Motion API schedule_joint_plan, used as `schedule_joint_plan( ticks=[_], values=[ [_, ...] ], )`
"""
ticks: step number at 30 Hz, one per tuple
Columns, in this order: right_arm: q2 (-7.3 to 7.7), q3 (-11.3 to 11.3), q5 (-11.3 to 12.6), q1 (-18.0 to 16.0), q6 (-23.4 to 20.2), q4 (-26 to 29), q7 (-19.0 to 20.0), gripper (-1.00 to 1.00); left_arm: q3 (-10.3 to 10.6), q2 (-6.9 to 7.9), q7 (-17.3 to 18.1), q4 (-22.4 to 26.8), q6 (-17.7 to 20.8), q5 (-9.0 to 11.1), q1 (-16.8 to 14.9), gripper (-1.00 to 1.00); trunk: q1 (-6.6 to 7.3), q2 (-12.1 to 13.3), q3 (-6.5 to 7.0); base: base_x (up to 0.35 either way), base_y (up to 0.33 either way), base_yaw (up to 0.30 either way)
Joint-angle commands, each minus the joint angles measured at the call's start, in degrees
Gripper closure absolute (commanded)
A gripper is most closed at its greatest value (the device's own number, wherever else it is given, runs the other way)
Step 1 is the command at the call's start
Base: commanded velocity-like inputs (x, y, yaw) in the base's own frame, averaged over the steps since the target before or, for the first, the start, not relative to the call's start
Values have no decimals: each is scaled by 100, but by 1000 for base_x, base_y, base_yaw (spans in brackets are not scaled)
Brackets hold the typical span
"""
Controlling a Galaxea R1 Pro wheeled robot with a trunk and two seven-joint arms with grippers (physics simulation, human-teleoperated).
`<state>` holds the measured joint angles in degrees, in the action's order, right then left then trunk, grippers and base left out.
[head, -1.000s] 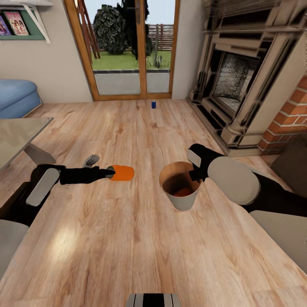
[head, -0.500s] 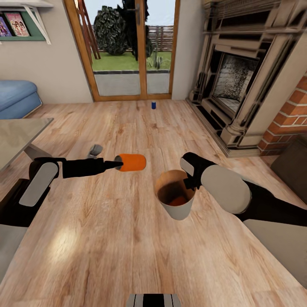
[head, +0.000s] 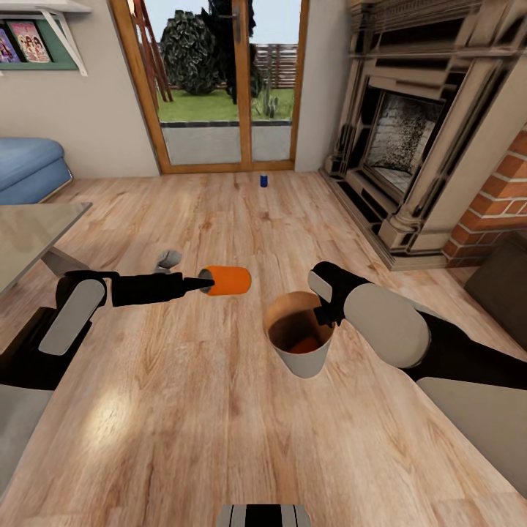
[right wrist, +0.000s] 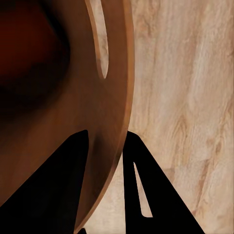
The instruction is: Put the three can of soda from the living room inside the tash can in the kitchen.
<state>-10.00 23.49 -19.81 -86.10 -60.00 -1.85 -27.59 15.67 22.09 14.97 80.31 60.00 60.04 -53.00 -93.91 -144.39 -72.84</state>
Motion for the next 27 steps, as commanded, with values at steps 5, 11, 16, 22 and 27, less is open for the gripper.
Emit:
schedule_joint_plan(
  ticks=[5,11,16,22,27],
  values=[
    [0,-3,2,-3,0,14,42,100,70,-66,-8,2,0,8,0,100,1,0,1,0,0,0],
    [0,4,3,-2,0,18,78,100,156,-237,-17,-1,0,9,0,100,1,0,1,0,0,0],
    [0,6,3,-2,0,16,81,100,425,-451,-24,-5,0,-8,0,100,1,0,1,0,0,0],
    [0,6,3,4,0,10,85,100,607,-673,-282,-6,0,5,0,100,1,0,1,0,0,0],
    [0,9,3,6,0,9,87,100,691,-767,-361,-6,0,7,0,100,1,0,1,0,0,0]
  ],
)
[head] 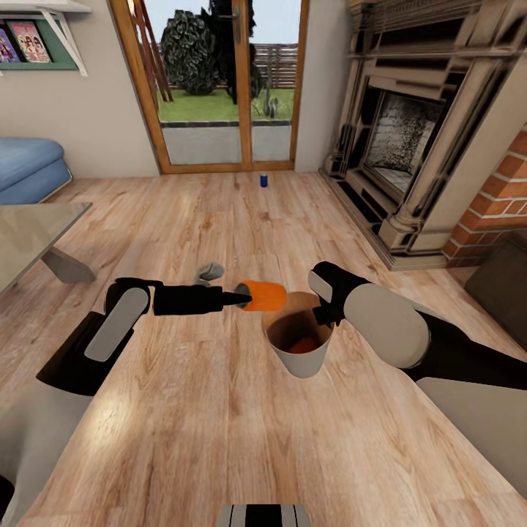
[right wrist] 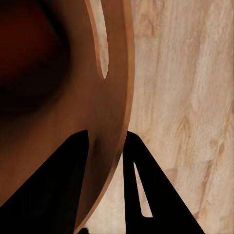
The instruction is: Put the three can of soda from the living room inside the tash can in the kitchen.
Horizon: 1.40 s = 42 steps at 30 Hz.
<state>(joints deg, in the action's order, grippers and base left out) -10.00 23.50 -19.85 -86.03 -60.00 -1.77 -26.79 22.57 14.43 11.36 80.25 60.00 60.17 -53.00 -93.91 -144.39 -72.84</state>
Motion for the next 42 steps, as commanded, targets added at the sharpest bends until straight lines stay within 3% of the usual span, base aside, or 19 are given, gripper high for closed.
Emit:
schedule_joint_plan(
  ticks=[1,6,16,25,32,39,42],
  values=[
    [0,10,8,-2,0,2,7,100,10,-8,-6,-1,0,-6,0,100,1,0,1,0,0,0],
    [0,9,8,-2,0,1,7,100,109,-63,-44,-1,0,-10,0,100,1,0,1,0,0,0],
    [0,14,8,-2,0,-8,7,100,208,-357,-558,-25,0,-22,184,100,1,0,1,0,0,0],
    [0,19,8,6,0,-20,7,100,232,-401,-669,-69,0,-36,201,100,1,0,1,0,0,0],
    [0,23,8,7,0,-35,22,100,559,-413,-762,-86,0,-25,202,100,1,0,1,0,0,0],
    [0,23,8,11,0,-48,24,100,621,-418,-780,-95,0,-20,202,100,1,0,1,0,0,0],
    [0,23,8,20,0,-50,24,100,625,-552,-831,-101,0,-22,202,100,1,0,1,0,0,0]
  ],
)
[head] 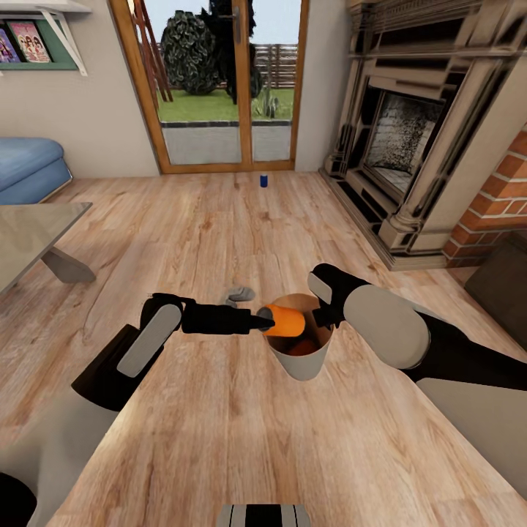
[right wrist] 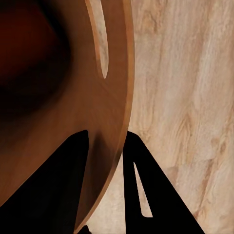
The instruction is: Put the three can of soda from the living room inside the tash can in the kitchen.
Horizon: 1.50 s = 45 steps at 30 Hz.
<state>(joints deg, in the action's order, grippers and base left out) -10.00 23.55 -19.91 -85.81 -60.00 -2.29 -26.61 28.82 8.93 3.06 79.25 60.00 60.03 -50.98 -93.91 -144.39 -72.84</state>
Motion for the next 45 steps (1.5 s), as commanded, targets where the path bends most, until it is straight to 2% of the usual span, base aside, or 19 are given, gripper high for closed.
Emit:
schedule_joint_plan(
  ticks=[1,8,9,30,32,34,37,43,44,45],
  values=[
    [0,18,13,0,0,2,7,100,0,-53,-61,-3,0,-8,0,100,1,0,1,0,0,0],
    [0,18,13,14,0,1,7,100,1,-146,-291,1,0,-7,0,100,1,0,1,0,0,0],
    [0,18,13,19,0,1,7,100,1,-150,-303,5,0,-11,0,-100,1,0,1,0,0,0],
    [0,18,13,55,0,1,7,100,-13,-147,-348,2,0,2,0,-100,1,0,1,0,0,0],
    [0,18,13,55,0,3,7,100,-28,-146,-469,-2,0,3,0,-100,1,0,1,0,0,0],
    [0,18,13,55,0,19,7,100,-37,-146,-785,1,0,1,5,-100,1,0,1,0,0,0],
    [0,18,13,56,0,32,7,100,-40,-126,-1075,2,0,-10,9,-100,1,0,1,0,0,0],
    [32,17,8,56,0,81,-4,100,-69,-73,-1669,9,0,-138,215,-100,1,0,1,0,0,0],
    [45,20,4,56,0,91,-12,100,-78,-63,-1865,15,-6,-225,260,-100,1,0,1,0,0,0],
    [52,20,2,56,0,96,-15,100,-79,-58,-1918,16,-34,-252,271,-100,1,0,1,0,0,0]
  ],
)
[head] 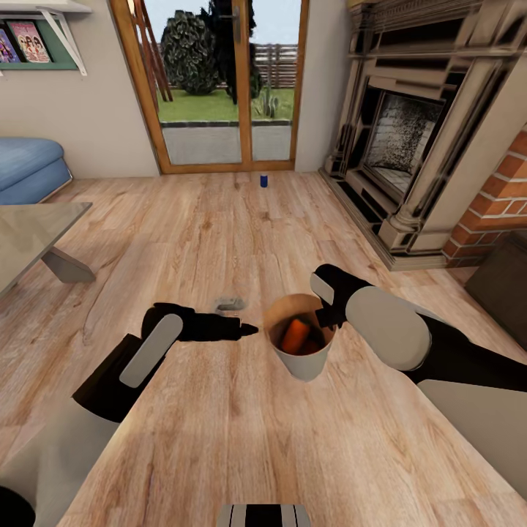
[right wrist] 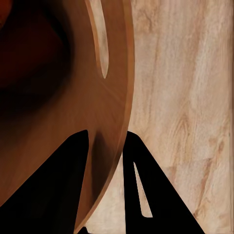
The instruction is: Put the three can of soda from the living room inside the tash can in the kitchen.
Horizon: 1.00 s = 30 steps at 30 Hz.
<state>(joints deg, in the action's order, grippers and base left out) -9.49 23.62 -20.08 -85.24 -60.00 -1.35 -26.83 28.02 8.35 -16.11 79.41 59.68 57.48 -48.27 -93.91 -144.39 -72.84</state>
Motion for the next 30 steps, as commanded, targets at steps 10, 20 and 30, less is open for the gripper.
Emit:
schedule_joint_plan(
  ticks=[10,20,30],
  values=[
    [104,4,21,121,0,630,-6,100,-9,463,-237,-1,-993,-576,266,-100,1,0,1,0,0,0],
    [116,6,9,155,0,723,-6,100,-5,820,-269,-202,-1920,-772,379,-100,1,0,1,0,0,0],
    [112,-174,28,1179,1001,1828,46,100,40,787,-257,-504,-3867,-2259,1206,-100,1,0,1,0,0,0]
  ],
)
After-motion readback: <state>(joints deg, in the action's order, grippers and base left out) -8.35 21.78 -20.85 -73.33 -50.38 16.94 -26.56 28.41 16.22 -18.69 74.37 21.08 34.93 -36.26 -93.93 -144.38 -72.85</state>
